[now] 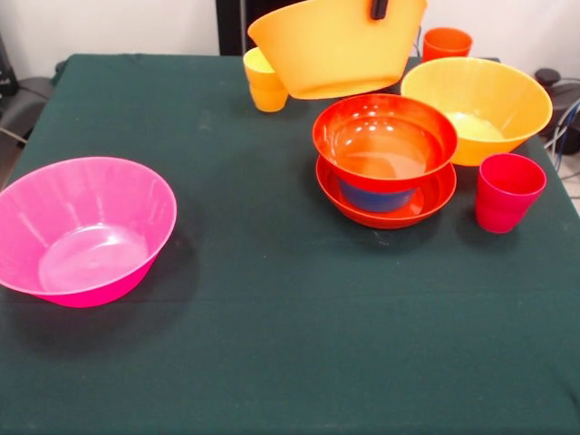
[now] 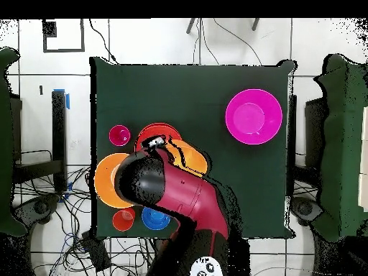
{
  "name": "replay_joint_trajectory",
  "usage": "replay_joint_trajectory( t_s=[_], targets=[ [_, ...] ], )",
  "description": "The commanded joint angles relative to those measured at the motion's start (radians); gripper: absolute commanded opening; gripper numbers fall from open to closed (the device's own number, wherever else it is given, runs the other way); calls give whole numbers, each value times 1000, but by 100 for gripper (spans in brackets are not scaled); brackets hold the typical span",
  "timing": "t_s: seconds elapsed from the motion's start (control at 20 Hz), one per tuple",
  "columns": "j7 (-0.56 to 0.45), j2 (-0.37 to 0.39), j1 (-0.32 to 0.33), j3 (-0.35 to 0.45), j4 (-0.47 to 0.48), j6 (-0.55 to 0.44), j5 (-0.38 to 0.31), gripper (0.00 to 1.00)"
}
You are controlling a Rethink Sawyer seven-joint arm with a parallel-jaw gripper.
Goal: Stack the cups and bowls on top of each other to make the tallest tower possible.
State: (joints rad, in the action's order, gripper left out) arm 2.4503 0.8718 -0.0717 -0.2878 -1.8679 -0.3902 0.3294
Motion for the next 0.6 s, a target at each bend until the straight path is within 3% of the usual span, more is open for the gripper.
replay_joint_trajectory(
  t_s=[0.05,0.6],
  targets=[
    [-178,53,110,142,15,-240,-98,0],
    [-85,56,95,190,19,-225,-136,0]
  ],
)
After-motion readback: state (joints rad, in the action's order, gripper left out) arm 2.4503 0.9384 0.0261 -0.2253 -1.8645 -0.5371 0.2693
